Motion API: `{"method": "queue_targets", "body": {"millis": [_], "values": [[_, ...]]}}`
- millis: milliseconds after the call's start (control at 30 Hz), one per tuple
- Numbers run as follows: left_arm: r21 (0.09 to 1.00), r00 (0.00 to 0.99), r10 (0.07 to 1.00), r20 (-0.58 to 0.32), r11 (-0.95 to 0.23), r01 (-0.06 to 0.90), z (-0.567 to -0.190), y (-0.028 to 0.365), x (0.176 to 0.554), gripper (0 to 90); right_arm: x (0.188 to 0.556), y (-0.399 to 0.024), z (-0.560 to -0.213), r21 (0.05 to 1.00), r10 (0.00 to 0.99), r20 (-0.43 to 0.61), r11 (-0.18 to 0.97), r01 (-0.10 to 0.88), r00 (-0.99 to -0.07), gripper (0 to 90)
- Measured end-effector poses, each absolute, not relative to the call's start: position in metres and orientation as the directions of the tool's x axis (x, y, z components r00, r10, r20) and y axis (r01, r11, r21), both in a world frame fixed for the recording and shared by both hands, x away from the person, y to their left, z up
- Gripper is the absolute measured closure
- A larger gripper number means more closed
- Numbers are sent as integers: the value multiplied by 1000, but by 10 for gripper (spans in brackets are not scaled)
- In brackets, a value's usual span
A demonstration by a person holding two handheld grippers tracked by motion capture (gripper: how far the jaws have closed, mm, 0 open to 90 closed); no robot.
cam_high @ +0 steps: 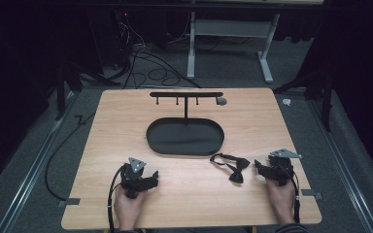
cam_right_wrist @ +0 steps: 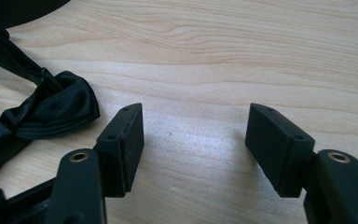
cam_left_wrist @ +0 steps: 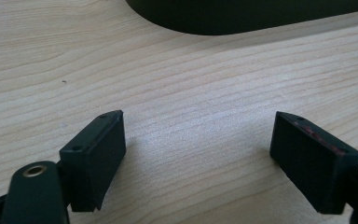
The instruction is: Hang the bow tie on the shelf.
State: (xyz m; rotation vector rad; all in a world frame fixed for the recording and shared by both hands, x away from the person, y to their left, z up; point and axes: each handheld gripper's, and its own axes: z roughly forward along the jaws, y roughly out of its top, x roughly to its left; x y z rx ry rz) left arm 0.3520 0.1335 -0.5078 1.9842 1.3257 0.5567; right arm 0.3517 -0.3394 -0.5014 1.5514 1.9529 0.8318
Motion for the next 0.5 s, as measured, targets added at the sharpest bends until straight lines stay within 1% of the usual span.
{"method": "queue_targets", "body": {"millis": [500], "values": [[733,393,919,-19,-255,630,-508,133,352,185,351,-339,-501,729,977,-16,156,666,-211,389]]}}
